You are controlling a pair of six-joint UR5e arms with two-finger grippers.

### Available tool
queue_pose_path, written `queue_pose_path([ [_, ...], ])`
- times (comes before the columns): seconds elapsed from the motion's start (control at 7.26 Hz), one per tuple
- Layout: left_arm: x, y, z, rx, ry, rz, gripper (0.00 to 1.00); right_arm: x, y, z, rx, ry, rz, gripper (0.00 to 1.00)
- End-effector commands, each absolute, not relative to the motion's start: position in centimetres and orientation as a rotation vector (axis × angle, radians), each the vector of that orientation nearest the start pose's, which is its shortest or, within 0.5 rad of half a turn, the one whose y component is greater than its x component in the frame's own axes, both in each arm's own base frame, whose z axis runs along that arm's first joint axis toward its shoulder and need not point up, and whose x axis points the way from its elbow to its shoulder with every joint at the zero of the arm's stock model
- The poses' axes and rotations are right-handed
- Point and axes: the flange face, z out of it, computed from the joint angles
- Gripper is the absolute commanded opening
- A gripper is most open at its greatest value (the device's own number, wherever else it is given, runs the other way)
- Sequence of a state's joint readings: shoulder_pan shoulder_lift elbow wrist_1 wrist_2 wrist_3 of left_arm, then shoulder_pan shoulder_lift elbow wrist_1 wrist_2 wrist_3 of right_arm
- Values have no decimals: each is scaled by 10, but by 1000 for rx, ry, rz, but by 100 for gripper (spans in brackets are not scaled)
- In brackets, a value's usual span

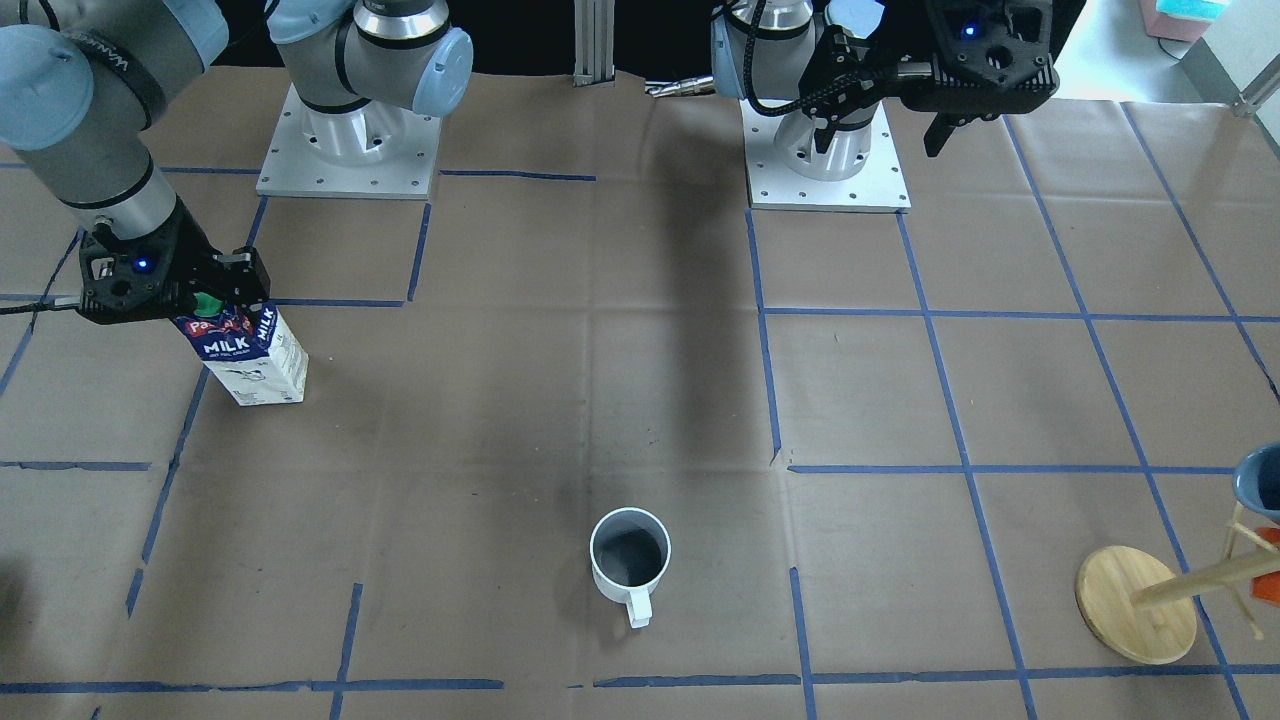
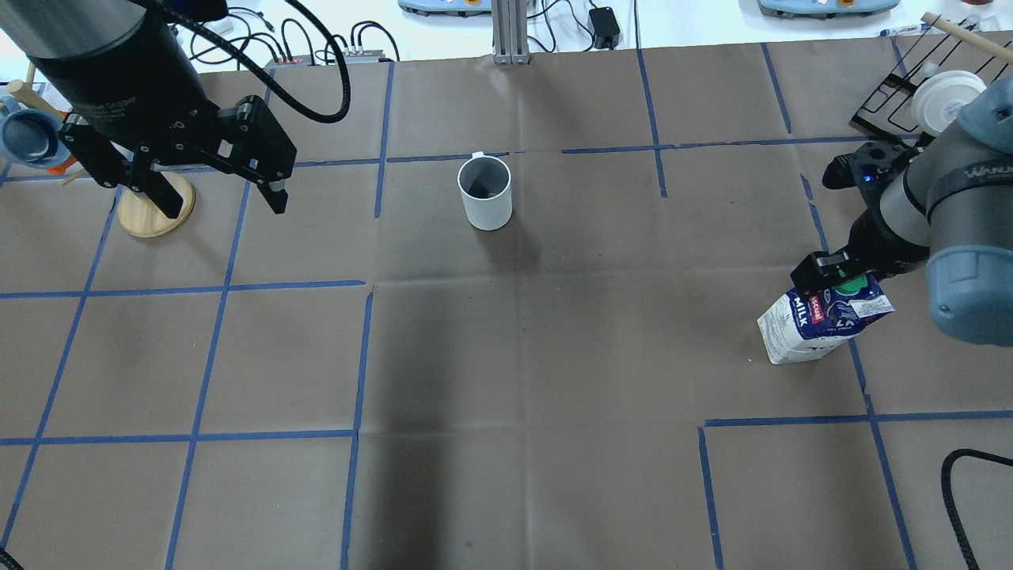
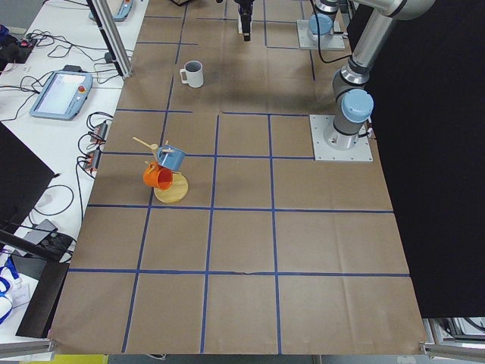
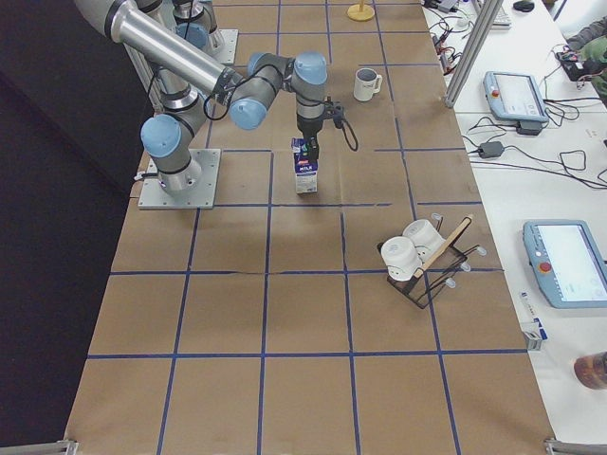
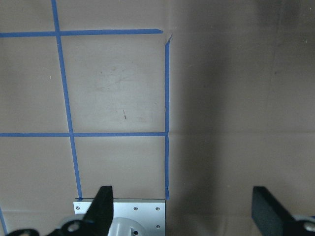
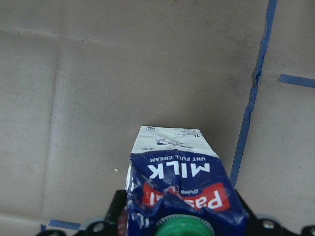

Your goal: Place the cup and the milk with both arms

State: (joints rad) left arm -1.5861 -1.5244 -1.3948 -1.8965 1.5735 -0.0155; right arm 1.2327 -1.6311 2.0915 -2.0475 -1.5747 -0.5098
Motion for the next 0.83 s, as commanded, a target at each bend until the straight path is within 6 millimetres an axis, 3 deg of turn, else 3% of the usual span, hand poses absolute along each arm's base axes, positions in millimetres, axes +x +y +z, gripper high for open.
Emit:
queue_pose_path([
  [0.0, -140, -449, 564, 3, 3131, 163, 100, -18, -455, 327, -274, 3154, -57, 51],
  [0.41, -140, -445, 563, 3, 3131, 166, 100, -27, -481, 375, -273, 3171, -137, 48],
  [0.69, -139, -440, 561, 0, 3131, 170, 100, -36, -522, 414, -218, 3144, -64, 48],
])
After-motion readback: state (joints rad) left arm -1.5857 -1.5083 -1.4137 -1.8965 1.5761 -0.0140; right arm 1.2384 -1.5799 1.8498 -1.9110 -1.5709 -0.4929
